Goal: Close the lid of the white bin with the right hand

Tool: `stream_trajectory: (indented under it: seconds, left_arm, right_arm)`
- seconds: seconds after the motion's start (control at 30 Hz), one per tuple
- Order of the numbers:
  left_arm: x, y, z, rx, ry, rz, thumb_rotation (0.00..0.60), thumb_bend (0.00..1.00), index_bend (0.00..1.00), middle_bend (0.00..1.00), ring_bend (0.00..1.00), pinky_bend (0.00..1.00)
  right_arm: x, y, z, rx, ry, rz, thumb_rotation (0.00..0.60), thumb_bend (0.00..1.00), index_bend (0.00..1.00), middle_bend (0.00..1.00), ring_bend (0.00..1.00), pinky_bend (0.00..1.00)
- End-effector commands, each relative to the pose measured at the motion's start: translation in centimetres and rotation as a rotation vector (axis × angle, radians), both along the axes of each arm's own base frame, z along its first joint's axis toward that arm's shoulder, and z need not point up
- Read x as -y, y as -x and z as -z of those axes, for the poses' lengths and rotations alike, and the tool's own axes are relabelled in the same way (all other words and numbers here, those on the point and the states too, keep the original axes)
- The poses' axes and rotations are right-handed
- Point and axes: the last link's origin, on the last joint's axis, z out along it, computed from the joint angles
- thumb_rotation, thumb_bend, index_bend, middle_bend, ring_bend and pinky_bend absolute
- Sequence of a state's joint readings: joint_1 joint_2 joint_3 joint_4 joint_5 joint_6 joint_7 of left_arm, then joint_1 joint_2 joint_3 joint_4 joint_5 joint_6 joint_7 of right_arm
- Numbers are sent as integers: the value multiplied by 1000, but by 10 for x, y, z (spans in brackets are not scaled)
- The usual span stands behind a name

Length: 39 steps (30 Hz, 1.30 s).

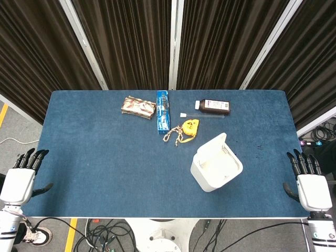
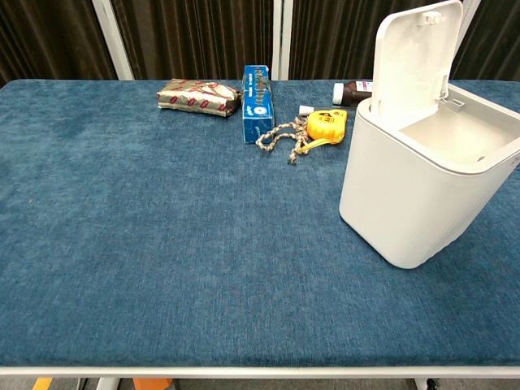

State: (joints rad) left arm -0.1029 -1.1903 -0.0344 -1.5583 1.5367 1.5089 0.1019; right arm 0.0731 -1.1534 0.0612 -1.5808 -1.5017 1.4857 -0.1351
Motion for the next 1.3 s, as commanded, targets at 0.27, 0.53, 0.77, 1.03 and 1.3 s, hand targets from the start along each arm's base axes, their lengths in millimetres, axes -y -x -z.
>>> stream_trajectory:
  seconds: [0.27, 0.53, 0.77, 1.03, 1.3]
  left_arm:
    - [3, 5, -2, 8, 0, -19, 600, 0, 129, 136, 60, 167]
    - [3, 4, 3, 14, 9, -6, 600, 0, 129, 136, 60, 167]
    - [0, 3, 3, 13, 31, -11, 600, 0, 129, 136, 60, 167]
    - [0, 1, 7, 15, 47, -10, 600, 0, 129, 136, 60, 168]
    - [3, 6, 2, 4, 72, -60, 600, 0, 129, 136, 60, 172]
  right_arm:
    - [3, -3, 1, 1, -5, -7, 600, 179, 0, 0, 0, 0]
    - [3, -5, -1, -25, -57, -23, 600, 863, 0, 0, 0, 0]
    - [25, -50, -16, 0, -150, -157, 600, 846, 0, 0, 0, 0]
    - [64, -143, -27, -149, -234, -376, 600, 806, 0, 0, 0, 0]
    - [99, -199, -13, -87, -419, -437, 600, 805, 0, 0, 0, 0]
